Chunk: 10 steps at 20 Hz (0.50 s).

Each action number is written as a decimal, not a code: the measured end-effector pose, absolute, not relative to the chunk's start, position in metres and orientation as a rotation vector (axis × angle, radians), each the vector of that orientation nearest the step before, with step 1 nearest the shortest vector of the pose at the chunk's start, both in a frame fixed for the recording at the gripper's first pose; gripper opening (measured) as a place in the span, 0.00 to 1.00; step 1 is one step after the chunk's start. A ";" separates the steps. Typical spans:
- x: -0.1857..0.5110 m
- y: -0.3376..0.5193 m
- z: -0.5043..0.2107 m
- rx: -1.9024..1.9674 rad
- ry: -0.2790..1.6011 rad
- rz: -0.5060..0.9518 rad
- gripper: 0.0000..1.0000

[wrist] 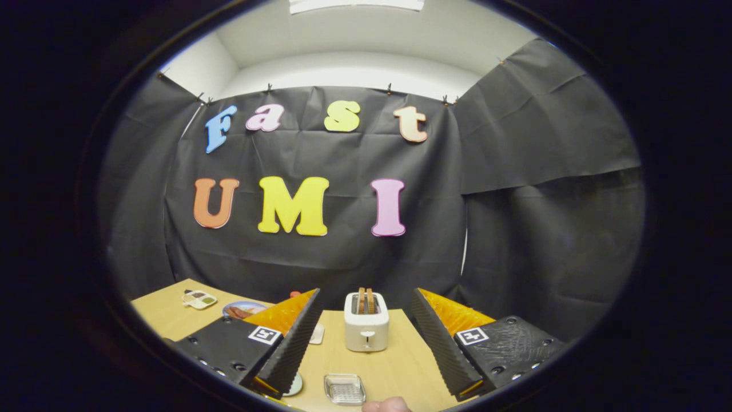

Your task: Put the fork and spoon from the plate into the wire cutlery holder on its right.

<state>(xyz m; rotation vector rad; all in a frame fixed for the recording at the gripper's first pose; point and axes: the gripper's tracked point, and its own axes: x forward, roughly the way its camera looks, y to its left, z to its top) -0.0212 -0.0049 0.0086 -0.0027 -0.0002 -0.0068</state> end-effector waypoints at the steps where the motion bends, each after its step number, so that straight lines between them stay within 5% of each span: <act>1: -0.023 -0.002 0.009 -0.007 0.001 -0.002 0.95; 10: -0.032 0.055 -0.020 -0.033 0.085 0.137 0.95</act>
